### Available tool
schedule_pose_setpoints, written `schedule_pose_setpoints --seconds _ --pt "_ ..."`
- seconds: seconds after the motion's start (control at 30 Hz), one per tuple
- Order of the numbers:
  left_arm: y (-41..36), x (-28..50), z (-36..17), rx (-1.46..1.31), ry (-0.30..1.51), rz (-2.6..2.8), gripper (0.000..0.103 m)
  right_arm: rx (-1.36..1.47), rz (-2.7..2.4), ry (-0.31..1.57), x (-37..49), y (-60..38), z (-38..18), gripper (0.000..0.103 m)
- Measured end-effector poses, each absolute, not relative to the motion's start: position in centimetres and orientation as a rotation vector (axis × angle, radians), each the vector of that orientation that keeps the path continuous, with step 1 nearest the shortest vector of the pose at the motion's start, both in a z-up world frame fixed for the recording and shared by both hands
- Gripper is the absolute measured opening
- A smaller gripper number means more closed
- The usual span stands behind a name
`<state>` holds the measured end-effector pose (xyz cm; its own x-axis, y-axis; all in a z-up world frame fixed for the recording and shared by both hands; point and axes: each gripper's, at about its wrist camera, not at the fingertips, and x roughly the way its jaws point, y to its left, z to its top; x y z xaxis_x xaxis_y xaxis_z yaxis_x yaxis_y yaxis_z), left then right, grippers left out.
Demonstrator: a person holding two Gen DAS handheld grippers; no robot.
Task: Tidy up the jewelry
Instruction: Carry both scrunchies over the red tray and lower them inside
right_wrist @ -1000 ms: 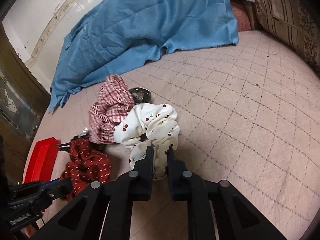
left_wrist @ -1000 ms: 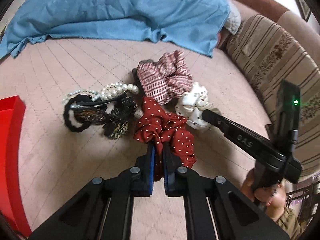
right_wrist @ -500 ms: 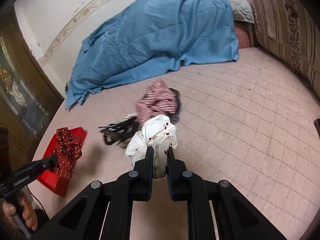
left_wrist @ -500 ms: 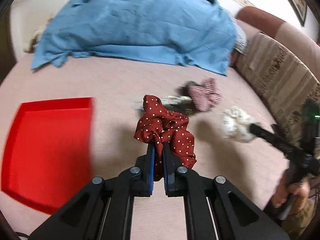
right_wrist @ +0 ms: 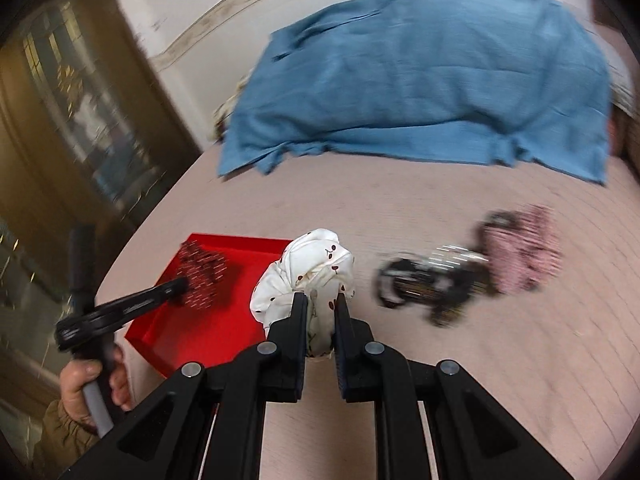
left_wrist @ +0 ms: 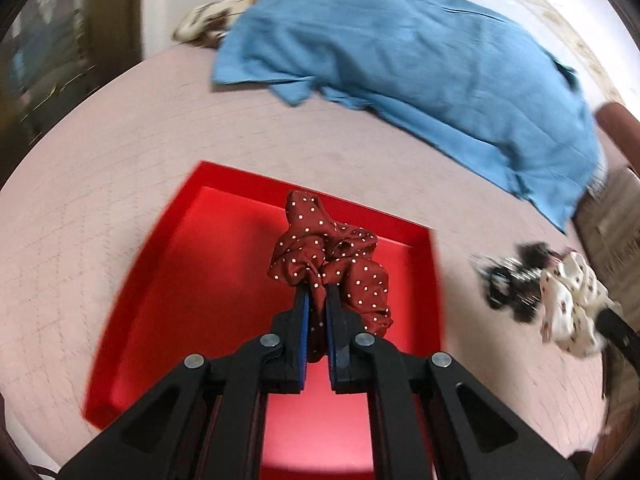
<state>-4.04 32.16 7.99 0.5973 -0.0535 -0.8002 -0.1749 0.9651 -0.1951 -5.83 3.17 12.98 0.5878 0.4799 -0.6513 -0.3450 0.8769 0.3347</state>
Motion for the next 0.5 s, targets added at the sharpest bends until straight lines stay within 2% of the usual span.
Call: schedule_pose_setpoints --seconds 0.27,0.5 --pt "36.5 -0.6 6.7 -0.273 0.951 0.128 0.007 0.13 0.562 0.902 -1.0 12.5 9.7 0.013" --pt "37.9 -0.3 5.1 -0.305 0.972 0.109 0.007 0.154 0.557 0.99 2.5 16.1 6.5 0.013"
